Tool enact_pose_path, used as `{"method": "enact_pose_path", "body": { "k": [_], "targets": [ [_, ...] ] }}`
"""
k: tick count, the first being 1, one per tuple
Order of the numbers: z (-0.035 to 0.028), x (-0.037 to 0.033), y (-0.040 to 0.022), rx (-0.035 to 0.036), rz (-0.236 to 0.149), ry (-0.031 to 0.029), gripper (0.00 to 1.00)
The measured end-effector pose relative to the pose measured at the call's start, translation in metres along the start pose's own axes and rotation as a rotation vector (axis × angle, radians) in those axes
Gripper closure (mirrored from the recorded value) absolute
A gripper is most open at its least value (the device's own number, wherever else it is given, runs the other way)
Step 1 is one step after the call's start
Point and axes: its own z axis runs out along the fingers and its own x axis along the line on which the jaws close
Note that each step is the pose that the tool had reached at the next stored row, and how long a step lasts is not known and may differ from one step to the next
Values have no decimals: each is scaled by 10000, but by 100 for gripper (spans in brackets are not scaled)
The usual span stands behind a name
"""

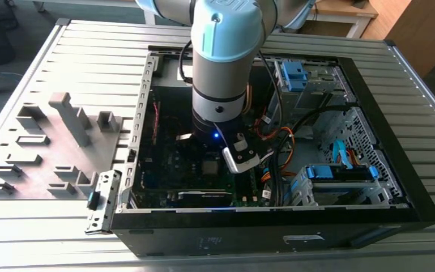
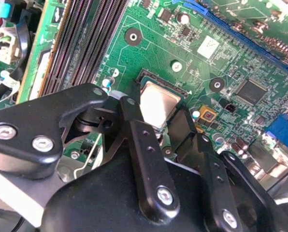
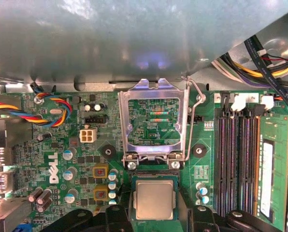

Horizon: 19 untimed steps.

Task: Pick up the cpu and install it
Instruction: 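Place the cpu into insertion slot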

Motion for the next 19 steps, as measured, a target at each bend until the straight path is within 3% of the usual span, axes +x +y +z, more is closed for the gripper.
{"method": "enact_pose_path", "body": {
  "k": [19],
  "targets": [
    [16,0,1,0,0,0,53]
  ]
}}
